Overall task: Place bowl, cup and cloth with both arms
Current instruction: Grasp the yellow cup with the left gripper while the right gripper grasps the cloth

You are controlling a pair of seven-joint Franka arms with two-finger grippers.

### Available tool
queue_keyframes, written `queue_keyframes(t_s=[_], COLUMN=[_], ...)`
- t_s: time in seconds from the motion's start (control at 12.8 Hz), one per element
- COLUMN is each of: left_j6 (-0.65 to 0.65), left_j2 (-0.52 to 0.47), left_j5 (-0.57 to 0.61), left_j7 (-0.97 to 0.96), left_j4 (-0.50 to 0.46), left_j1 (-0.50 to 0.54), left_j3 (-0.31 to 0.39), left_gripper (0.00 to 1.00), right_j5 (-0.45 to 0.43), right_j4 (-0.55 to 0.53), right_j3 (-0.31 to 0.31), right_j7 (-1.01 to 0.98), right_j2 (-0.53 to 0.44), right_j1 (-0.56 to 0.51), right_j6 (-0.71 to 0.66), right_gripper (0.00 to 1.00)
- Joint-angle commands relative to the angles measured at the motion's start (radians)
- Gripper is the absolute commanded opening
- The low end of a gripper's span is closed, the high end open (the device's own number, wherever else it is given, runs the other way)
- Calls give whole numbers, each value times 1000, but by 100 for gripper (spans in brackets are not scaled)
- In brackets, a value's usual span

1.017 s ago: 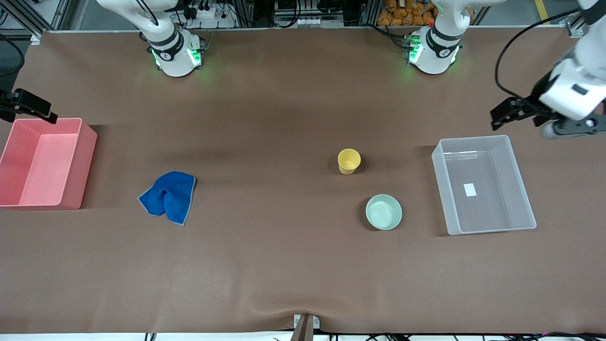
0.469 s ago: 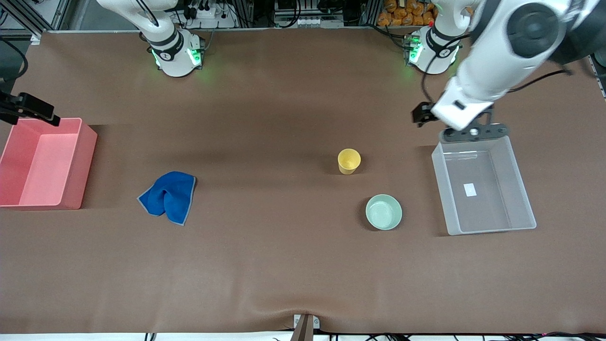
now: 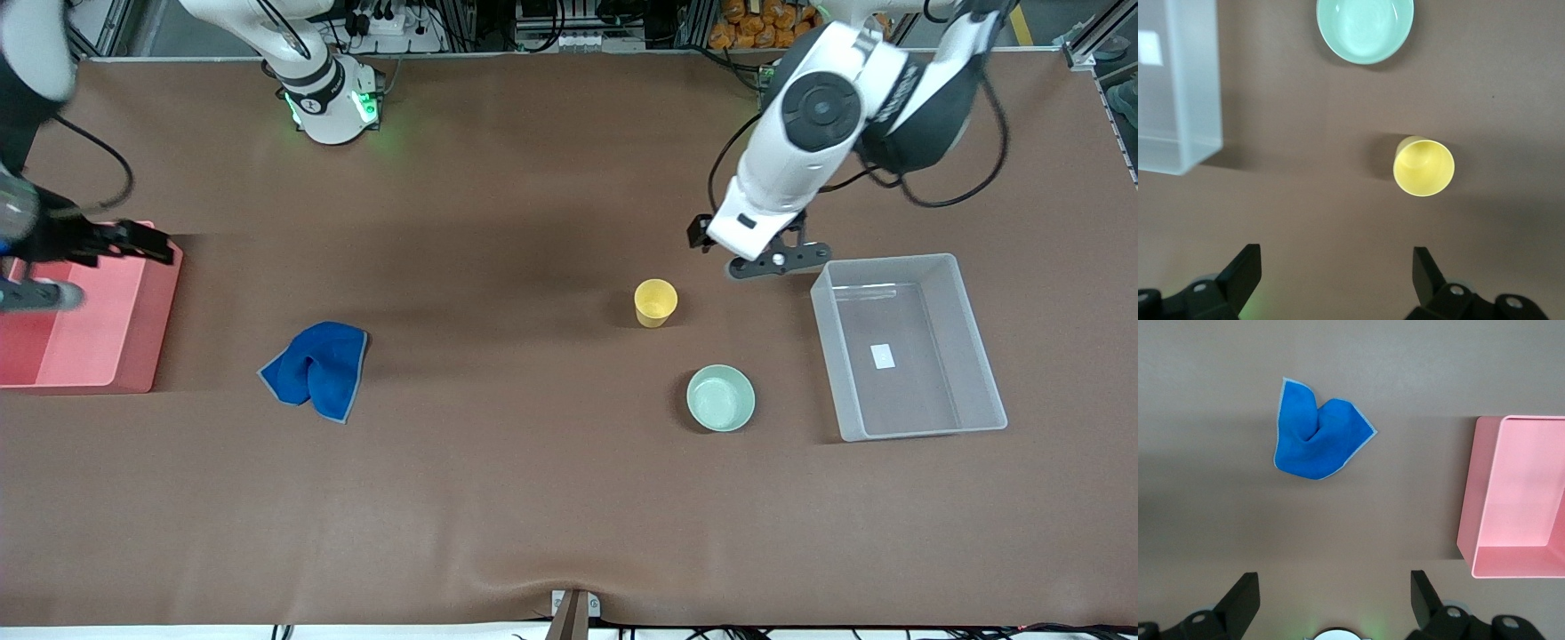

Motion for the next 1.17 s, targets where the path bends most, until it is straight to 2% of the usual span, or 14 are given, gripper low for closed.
queue_keyframes(t_s=[0.0, 0.31, 0.55, 0.78, 0.94, 1.02, 1.09], left_j6=[104, 176, 241, 265, 284, 290, 293], left_j2=[87, 221, 310, 356, 376, 379, 384], left_j5=[10, 125, 229, 280, 296, 296, 296], left_j7=[-146, -274, -370, -412, -417, -424, -440], left_j4=[-21, -21, -21, -21, -19, -19, -19], left_j1=[-42, -99, -117, -119, -117, -117, -117], left_j3=[0, 0, 0, 0, 0, 0, 0], left_gripper=[100, 100, 91, 89, 74, 61, 38], right_j5=[-10, -23, -27, -27, -26, -27, -29], right_j4=[12, -29, -63, -88, -141, -180, -201], right_j3=[-8, -8, -8, -8, -8, -10, -10], right_j7=[-5, -8, -8, -6, -3, 6, 26], right_j2=[110, 217, 265, 304, 306, 300, 299], right_j1=[9, 11, 14, 40, 69, 105, 124], right_j6=[76, 210, 268, 358, 409, 431, 434], right_gripper=[100, 100, 100, 100, 100, 100, 100])
